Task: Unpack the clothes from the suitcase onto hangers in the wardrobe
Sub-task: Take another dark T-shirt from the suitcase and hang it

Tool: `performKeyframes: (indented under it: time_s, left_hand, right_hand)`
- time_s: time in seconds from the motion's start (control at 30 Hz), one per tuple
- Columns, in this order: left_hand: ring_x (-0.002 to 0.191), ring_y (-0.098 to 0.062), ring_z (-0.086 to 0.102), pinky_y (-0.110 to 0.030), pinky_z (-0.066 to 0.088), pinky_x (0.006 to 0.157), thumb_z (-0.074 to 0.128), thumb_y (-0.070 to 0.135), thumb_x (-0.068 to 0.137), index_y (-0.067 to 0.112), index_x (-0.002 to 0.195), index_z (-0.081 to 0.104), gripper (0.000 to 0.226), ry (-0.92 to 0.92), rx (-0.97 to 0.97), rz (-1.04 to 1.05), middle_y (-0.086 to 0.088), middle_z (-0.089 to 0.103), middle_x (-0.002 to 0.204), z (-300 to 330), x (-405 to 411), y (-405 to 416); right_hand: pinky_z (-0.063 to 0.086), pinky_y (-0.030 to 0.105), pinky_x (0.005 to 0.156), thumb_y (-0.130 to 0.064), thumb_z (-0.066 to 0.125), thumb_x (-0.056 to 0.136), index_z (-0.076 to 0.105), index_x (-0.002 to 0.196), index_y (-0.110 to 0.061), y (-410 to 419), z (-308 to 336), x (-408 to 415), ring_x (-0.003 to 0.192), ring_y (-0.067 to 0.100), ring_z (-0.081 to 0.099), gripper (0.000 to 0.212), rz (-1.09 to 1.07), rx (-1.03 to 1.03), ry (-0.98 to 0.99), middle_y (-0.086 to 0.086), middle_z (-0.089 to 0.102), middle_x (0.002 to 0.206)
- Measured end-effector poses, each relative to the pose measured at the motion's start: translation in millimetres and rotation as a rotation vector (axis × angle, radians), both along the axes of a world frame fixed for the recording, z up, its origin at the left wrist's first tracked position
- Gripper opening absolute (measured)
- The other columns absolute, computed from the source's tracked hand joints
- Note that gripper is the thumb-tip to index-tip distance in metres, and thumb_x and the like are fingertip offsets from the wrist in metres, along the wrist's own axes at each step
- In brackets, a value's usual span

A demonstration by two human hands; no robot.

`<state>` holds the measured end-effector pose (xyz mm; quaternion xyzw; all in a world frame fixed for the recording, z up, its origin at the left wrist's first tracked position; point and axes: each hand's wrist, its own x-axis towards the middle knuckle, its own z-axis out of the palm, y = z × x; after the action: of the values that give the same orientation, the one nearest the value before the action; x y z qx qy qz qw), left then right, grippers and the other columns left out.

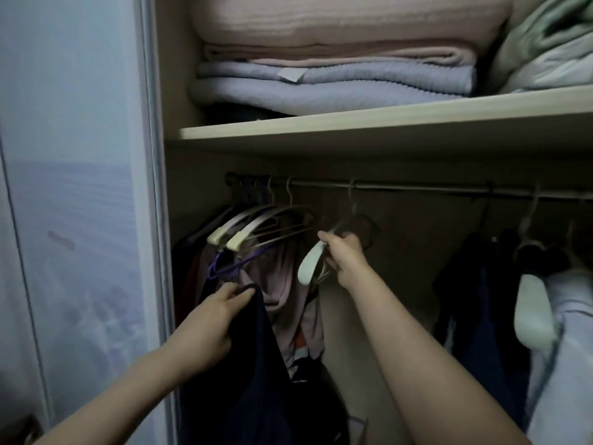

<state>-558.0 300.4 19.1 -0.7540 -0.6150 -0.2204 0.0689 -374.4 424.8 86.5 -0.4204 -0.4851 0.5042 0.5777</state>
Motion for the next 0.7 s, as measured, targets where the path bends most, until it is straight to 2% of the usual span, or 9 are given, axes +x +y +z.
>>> performKeyframes:
  time_s: [0.07,0.13,0.23,0.3,0.37,0.43,0.53,0.63,0.7]
  left_hand:
    - [0.127,-0.022,0.04,-0.029,0.034,0.106,0.042,-0.003,0.076,0.021,0.144,0.029,0.074,0.029,0.001,0.01,-0.003,0.033,0.139,4.6,-0.9,7.7]
    - [0.128,-0.021,0.038,-0.032,0.033,0.106,0.042,0.0,0.079,0.026,0.145,0.028,0.072,0.069,0.013,0.036,-0.001,0.031,0.142,9.4,-2.8,12.0]
    - [0.128,-0.021,0.035,-0.033,0.032,0.106,0.043,0.003,0.082,0.029,0.145,0.025,0.071,0.109,0.011,0.076,0.0,0.029,0.144,13.0,-4.2,12.4]
    - [0.128,-0.021,0.035,-0.032,0.031,0.106,0.042,0.001,0.081,0.028,0.146,0.023,0.072,0.111,-0.001,0.095,0.0,0.029,0.144,12.2,-7.9,10.1]
    - [0.128,-0.021,0.035,-0.031,0.031,0.107,0.041,0.001,0.081,0.029,0.146,0.022,0.073,0.109,-0.012,0.113,0.001,0.029,0.144,8.8,-14.8,7.2]
    - [0.127,-0.019,0.035,-0.028,0.03,0.106,0.041,0.002,0.082,0.029,0.146,0.02,0.072,0.104,-0.015,0.129,0.002,0.028,0.145,4.2,-21.4,5.5]
    - [0.127,-0.016,0.036,-0.024,0.03,0.106,0.041,0.004,0.084,0.028,0.146,0.018,0.071,0.084,-0.009,0.155,0.002,0.029,0.144,-3.2,-30.3,2.6]
    - [0.129,-0.017,0.036,-0.022,0.029,0.107,0.041,0.003,0.083,0.026,0.147,0.016,0.072,0.046,-0.037,0.173,0.001,0.03,0.143,-17.9,-41.2,-5.7]
    - [0.127,-0.023,0.041,-0.022,0.032,0.105,0.04,0.005,0.079,0.022,0.146,0.019,0.072,0.002,-0.054,0.168,-0.003,0.035,0.139,-29.7,-49.9,-12.3]
  right_hand:
    - [0.042,0.021,0.059,-0.011,0.061,0.087,0.044,0.117,-0.006,10.5,5.3,-2.7,0.081,0.017,0.056,0.035,0.006,-0.042,-0.022,0.009,0.058,0.105]
    - [0.037,0.02,0.055,-0.012,0.062,0.086,0.045,0.111,-0.01,17.8,10.7,-3.7,0.067,0.011,0.053,0.03,0.035,-0.096,0.01,0.004,0.057,0.086]
    - [0.036,0.019,0.046,-0.014,0.066,0.084,0.05,0.111,-0.012,32.6,12.8,-2.3,0.059,0.009,0.056,0.031,0.091,-0.179,0.093,0.003,0.06,0.082]
    - [0.028,0.013,0.033,-0.012,0.065,0.084,0.056,0.091,-0.009,39.9,15.9,-3.7,0.043,0.005,0.054,0.012,0.102,-0.183,0.157,0.002,0.063,0.064]
    - [0.029,0.014,0.037,-0.003,0.06,0.085,0.053,0.069,-0.007,44.3,22.4,-7.4,0.038,0.008,0.048,0.017,0.091,-0.153,0.213,0.003,0.056,0.049]
    - [0.037,0.018,0.049,0.005,0.056,0.084,0.051,0.064,-0.006,42.5,28.8,-9.6,0.051,0.013,0.047,0.024,0.095,-0.112,0.298,0.007,0.052,0.058]
    - [0.049,0.023,0.056,0.012,0.054,0.082,0.055,0.072,-0.007,23.8,23.8,-12.9,0.063,0.016,0.054,0.021,0.177,-0.042,0.314,0.008,0.055,0.069]
    - [0.049,0.026,0.065,0.017,0.049,0.082,0.055,0.096,-0.009,0.8,-9.1,-10.7,0.066,0.017,0.056,0.03,0.356,0.042,0.181,0.009,0.058,0.073]
    - [0.048,0.025,0.057,0.016,0.048,0.084,0.05,0.112,-0.007,-10.5,-36.9,-10.7,0.058,0.015,0.055,0.036,0.438,0.055,0.133,0.009,0.056,0.071]
